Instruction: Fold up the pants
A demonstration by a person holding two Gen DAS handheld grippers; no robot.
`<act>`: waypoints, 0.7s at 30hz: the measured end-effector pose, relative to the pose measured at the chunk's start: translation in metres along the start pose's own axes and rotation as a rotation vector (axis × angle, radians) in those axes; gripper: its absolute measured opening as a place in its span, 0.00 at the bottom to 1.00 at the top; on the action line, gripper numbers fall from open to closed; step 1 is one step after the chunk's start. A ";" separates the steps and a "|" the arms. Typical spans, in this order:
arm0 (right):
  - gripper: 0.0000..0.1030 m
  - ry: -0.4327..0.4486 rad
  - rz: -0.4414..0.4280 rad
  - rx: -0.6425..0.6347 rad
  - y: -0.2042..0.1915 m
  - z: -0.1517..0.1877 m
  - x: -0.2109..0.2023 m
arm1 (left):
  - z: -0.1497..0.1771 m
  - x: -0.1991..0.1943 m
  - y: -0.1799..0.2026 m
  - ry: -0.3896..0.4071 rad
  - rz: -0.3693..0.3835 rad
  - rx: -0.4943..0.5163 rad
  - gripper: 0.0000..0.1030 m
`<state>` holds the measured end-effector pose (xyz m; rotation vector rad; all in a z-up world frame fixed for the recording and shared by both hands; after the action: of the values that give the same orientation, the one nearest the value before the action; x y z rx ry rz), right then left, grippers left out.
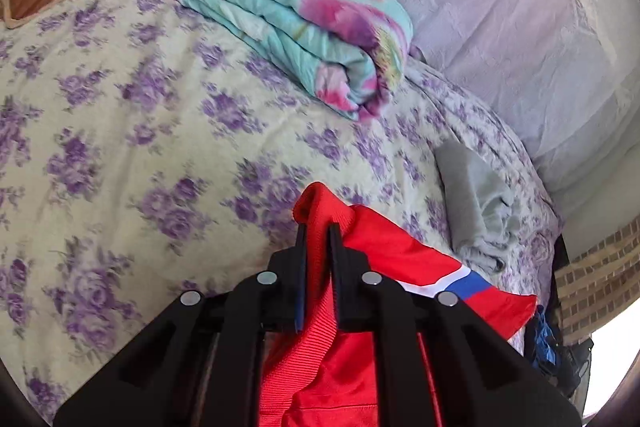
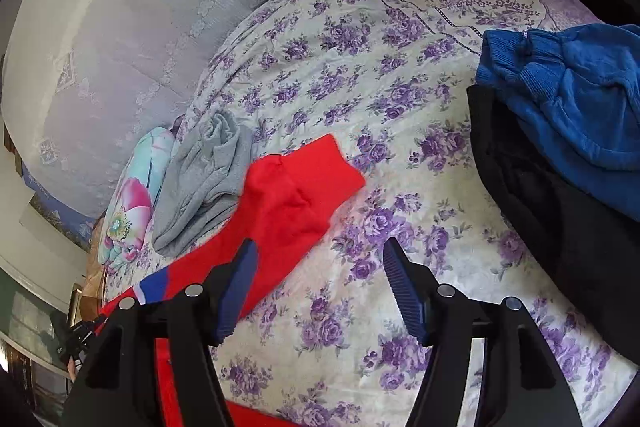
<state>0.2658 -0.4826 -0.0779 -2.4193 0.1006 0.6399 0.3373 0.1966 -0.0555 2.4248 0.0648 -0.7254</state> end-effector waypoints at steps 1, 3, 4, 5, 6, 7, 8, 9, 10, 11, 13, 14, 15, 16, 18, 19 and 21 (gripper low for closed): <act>0.63 -0.004 -0.004 0.016 0.002 0.000 0.005 | 0.000 0.002 -0.006 0.013 -0.028 -0.006 0.09; 0.63 -0.020 -0.012 0.042 0.005 0.004 0.016 | 0.006 0.013 -0.019 0.018 -0.080 -0.011 0.09; 0.63 -0.030 -0.012 0.052 0.005 0.006 0.022 | 0.012 0.018 -0.023 0.013 -0.096 -0.016 0.10; 0.63 -0.039 -0.013 0.061 0.005 0.008 0.028 | 0.016 0.021 -0.025 0.018 -0.111 -0.009 0.11; 0.63 -0.054 -0.013 0.068 0.005 0.010 0.036 | 0.017 0.021 -0.026 0.028 -0.117 0.008 0.12; 0.63 -0.068 -0.010 0.077 0.005 0.012 0.044 | 0.017 0.021 -0.023 0.036 -0.118 0.021 0.12; 0.63 -0.079 -0.010 0.088 0.004 0.012 0.052 | 0.016 0.019 -0.023 0.040 -0.114 0.026 0.13; 0.63 -0.090 -0.021 0.100 0.002 0.013 0.060 | 0.016 0.018 -0.022 0.043 -0.109 0.030 0.13; 0.63 -0.100 -0.035 0.112 -0.001 0.013 0.069 | 0.016 0.018 -0.023 0.044 -0.107 0.031 0.13; 0.63 -0.107 -0.044 0.124 -0.005 0.014 0.077 | 0.017 0.018 -0.025 0.043 -0.108 0.029 0.14; 0.63 -0.122 -0.064 0.135 -0.015 0.016 0.093 | 0.020 0.021 -0.029 0.042 -0.108 0.018 0.16; 0.63 -0.127 -0.071 0.139 -0.020 0.017 0.102 | 0.020 0.022 -0.030 0.039 -0.107 0.010 0.17; 0.63 -0.130 -0.075 0.143 -0.025 0.018 0.109 | 0.020 0.023 -0.032 0.038 -0.106 0.004 0.18; 0.63 -0.134 -0.079 0.144 -0.029 0.019 0.117 | 0.020 0.023 -0.032 0.036 -0.105 0.001 0.18; 0.53 -0.147 -0.088 0.132 -0.037 0.023 0.129 | 0.021 0.025 -0.031 0.033 -0.104 0.008 0.18; 0.37 -0.140 -0.090 0.115 -0.039 0.023 0.132 | 0.020 0.025 -0.031 0.032 -0.104 0.010 0.18; 0.07 -0.122 -0.112 0.098 -0.041 0.022 0.127 | 0.019 0.025 -0.030 0.028 -0.098 0.007 0.18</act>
<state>0.3776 -0.4265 -0.1295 -2.2686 -0.0525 0.7132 0.3424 0.2076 -0.0974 2.4525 0.1937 -0.7356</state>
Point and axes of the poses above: each gripper's, at about its wrist camera, not at the fingertips, and x roughly the way its jaws point, y to its right, z to its underside, the point moved 6 cm from there along x, roughly the way its jaws point, and after that the axes turned 15 degrees about y, right-handed, at the moved point
